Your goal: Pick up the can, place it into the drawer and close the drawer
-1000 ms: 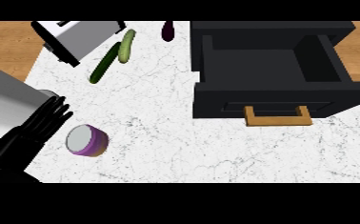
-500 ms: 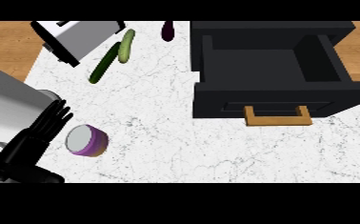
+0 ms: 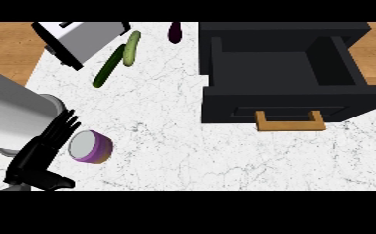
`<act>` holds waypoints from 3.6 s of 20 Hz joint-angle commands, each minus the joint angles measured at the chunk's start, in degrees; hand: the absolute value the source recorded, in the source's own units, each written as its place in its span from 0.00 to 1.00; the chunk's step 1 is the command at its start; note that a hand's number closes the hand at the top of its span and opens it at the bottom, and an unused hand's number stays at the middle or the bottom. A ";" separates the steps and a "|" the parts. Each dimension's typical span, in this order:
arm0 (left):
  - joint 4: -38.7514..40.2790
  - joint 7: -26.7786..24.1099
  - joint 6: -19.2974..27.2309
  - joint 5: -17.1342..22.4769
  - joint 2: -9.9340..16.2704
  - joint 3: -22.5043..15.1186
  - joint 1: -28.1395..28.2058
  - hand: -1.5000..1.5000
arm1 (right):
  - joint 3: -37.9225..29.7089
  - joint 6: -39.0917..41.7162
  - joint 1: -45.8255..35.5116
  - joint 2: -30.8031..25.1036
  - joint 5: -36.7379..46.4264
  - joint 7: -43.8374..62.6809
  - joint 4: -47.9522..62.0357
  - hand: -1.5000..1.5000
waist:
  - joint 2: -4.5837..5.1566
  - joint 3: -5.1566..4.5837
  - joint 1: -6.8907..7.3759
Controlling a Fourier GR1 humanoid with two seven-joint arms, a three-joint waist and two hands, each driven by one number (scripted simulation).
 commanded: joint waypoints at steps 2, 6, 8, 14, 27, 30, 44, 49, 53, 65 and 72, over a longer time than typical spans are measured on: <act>10.25 -10.27 -1.49 -4.84 1.07 -1.13 -0.37 0.00 | -1.57 2.08 2.84 1.97 -2.21 0.91 -2.93 0.00 | -0.02 -0.02 -0.14; 17.66 -12.95 -2.62 -5.47 3.14 -0.86 -4.23 0.00 | -3.81 1.64 0.64 -0.55 -4.41 3.31 -1.91 0.00 | -0.01 -0.01 -0.05; 23.20 -15.40 -0.44 -7.65 2.38 -1.82 -7.67 0.00 | -4.40 2.48 -1.38 -2.11 -4.03 2.76 1.04 0.00 | 0.03 -0.02 -0.10; 28.87 -16.79 -0.54 -7.26 1.37 -2.34 -11.90 0.00 | -4.93 2.02 -2.35 -1.78 -4.99 4.33 0.64 0.00 | 0.05 -0.03 -0.17; 32.50 -10.44 -7.60 -2.89 0.23 -2.79 -17.11 1.00 | -1.56 -0.44 -2.61 2.54 -1.78 6.75 -4.66 0.00 | 0.10 -0.03 0.06; 28.69 -13.24 -7.74 -2.99 -2.58 -4.35 -14.81 1.00 | -0.36 -0.87 1.97 3.47 -3.21 6.30 -8.24 0.00 | -0.10 0.00 0.02; 10.48 -3.37 21.84 6.96 -16.84 2.62 -18.28 1.00 | -4.10 1.41 3.67 3.48 -6.27 5.72 -7.73 0.00 | -0.55 0.15 0.52; -3.33 1.98 30.54 10.79 -17.17 -6.84 -17.81 1.00 | -3.62 -0.55 1.99 2.80 -7.44 9.18 -8.81 0.00 | -0.50 0.09 0.75; -14.75 8.74 36.09 10.30 -17.24 -10.66 -14.61 1.00 | 0.51 -0.66 6.16 3.49 -4.35 2.81 -7.12 0.00 | -0.41 0.10 0.43; -26.76 26.23 52.88 6.05 -17.27 -20.82 -25.96 1.00 | -1.76 1.35 4.56 3.49 -5.67 3.11 -6.19 0.00 | -0.17 0.06 -0.06; -17.74 23.25 59.95 7.35 -17.27 -24.66 -35.79 1.00 | -2.22 0.63 2.10 3.33 -5.81 4.99 -5.29 0.00 | 0.00 0.04 -0.48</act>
